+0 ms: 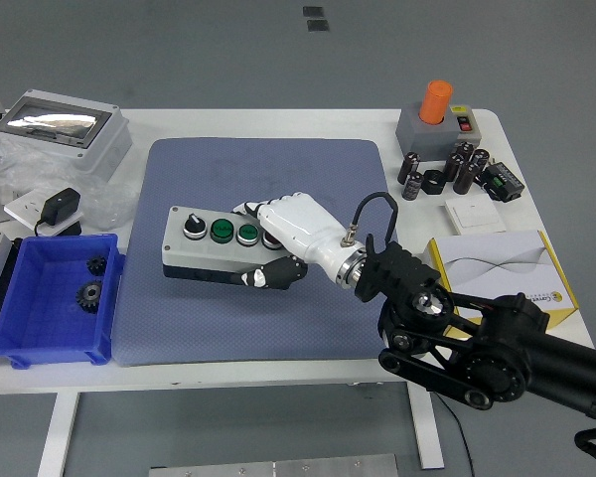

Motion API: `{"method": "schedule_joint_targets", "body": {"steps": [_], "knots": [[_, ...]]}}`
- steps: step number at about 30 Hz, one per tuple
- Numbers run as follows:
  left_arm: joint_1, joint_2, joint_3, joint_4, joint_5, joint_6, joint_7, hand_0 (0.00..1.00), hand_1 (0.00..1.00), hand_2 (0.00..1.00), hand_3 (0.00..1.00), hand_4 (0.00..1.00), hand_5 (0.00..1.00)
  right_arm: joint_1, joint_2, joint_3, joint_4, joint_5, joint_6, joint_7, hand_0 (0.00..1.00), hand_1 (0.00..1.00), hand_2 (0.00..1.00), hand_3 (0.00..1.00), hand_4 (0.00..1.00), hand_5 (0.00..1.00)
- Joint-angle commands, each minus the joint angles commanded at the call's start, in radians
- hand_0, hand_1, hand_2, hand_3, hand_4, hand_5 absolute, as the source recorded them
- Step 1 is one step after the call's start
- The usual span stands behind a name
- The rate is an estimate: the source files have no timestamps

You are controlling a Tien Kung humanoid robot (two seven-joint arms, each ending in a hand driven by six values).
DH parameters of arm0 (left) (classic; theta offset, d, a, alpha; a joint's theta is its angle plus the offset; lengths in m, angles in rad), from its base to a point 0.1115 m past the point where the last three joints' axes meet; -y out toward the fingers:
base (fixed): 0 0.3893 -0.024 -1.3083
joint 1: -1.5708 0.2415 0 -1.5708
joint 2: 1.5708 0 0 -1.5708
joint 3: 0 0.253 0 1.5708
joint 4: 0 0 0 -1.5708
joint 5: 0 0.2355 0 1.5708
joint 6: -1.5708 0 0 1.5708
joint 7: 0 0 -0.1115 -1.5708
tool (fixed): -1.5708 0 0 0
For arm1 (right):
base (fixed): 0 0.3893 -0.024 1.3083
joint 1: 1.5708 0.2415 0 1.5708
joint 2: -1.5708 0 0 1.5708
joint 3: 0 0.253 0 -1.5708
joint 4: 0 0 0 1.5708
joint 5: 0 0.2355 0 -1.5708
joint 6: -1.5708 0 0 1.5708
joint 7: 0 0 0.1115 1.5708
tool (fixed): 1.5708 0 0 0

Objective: Pick up the button,place it on the desk,press the button,press the button

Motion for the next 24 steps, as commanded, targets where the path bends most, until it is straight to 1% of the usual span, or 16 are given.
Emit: {"method": "schedule_joint_targets", "body": {"steps": [3,7,9,17,24], "knots": [[0.001,-0.002,0.001,0.000,0.001,-0.001,0.000,0.681,0.670,0.645,0.770,0.876,0.701,-0.005,0.013,-0.016,-0.033,-0.002,-0.005,0.006,0.082,0.234,0.365,0.434,0.217,0.002],[0.002,-0.003,0.001,-0.001,0.003,-0.003,0.002,0.681,0.670,0.645,0.770,0.876,0.701,-0.015,0.042,-0.024,-0.093,-0.027,-0.018,0.011,0.082,0.234,0.365,0.434,0.217,0.002],[0.001,-0.004,0.002,-0.001,0.002,-0.003,0.002,0.679,0.669,0.645,0.770,0.873,0.699,-0.019,0.053,-0.031,-0.113,-0.037,-0.021,0.013,0.085,0.234,0.362,0.429,0.236,0.002],[0.001,-0.004,-0.001,0.001,0.008,-0.005,-0.002,0.679,0.669,0.644,0.769,0.872,0.698,-0.007,0.066,-0.063,-0.139,-0.073,-0.024,0.022,0.088,0.232,0.362,0.423,0.255,0.002],[0.001,-0.005,-0.007,0.006,0.019,-0.009,-0.012,0.679,0.669,0.644,0.769,0.871,0.697,-0.004,0.070,-0.060,-0.158,-0.101,-0.015,0.027,0.092,0.235,0.362,0.423,0.260,0.002]]}}
